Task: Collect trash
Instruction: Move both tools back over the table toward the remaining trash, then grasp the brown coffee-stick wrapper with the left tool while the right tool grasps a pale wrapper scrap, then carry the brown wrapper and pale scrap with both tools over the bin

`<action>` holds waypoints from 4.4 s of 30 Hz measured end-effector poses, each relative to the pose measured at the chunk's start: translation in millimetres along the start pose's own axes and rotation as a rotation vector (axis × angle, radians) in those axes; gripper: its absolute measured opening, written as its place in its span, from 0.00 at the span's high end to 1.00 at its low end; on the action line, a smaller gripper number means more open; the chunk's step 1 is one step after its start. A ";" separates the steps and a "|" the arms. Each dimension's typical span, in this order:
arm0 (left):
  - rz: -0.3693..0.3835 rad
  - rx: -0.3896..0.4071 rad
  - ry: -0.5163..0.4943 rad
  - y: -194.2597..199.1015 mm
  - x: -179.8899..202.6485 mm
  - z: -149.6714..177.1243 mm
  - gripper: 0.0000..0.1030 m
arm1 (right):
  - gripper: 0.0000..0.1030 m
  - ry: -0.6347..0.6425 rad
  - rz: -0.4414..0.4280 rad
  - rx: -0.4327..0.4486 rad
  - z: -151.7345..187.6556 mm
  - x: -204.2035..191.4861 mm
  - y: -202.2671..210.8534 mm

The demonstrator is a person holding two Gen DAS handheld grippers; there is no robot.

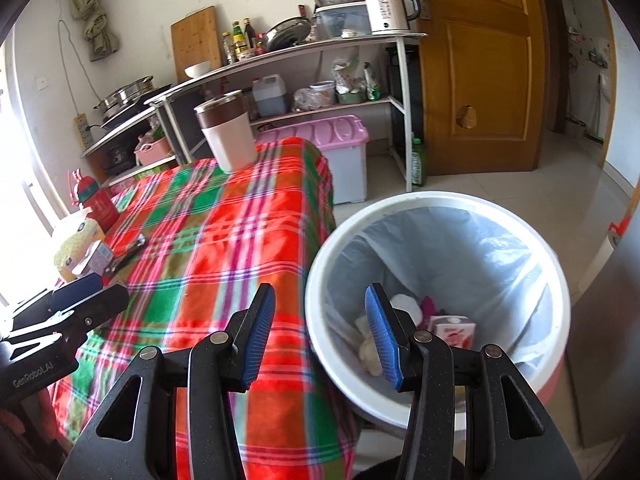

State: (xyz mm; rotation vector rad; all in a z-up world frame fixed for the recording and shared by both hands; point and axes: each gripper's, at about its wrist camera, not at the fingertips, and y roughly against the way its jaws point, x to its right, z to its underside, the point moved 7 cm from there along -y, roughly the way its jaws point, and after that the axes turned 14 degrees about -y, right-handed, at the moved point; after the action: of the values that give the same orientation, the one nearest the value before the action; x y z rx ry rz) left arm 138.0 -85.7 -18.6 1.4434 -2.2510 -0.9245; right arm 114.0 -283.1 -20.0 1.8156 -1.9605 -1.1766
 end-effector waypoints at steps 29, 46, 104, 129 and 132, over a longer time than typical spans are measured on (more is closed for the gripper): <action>-0.184 -0.031 0.233 35.9 -146.9 83.3 0.39 | 0.53 0.149 -0.215 -0.183 67.1 -157.9 -51.7; -0.172 -0.045 0.268 33.5 -170.1 100.9 0.39 | 0.53 0.172 -0.263 -0.303 96.8 -220.0 -90.9; -0.060 -0.156 0.149 -38.7 -125.3 77.5 0.82 | 0.85 0.189 -0.154 -0.245 80.3 -162.3 -92.5; 0.041 -0.025 0.048 -2.4 -41.8 14.8 0.82 | 0.87 0.065 -0.157 -0.075 27.3 -99.9 -26.3; 0.058 -0.016 0.028 -4.5 -25.8 4.9 0.82 | 0.87 0.046 -0.135 -0.052 17.5 -81.7 -18.6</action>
State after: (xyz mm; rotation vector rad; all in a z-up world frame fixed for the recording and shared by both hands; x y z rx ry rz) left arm 149.8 -62.2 -23.1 1.3686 -2.2477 -0.8961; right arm 133.8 -199.9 -15.6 1.9569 -1.7900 -1.2021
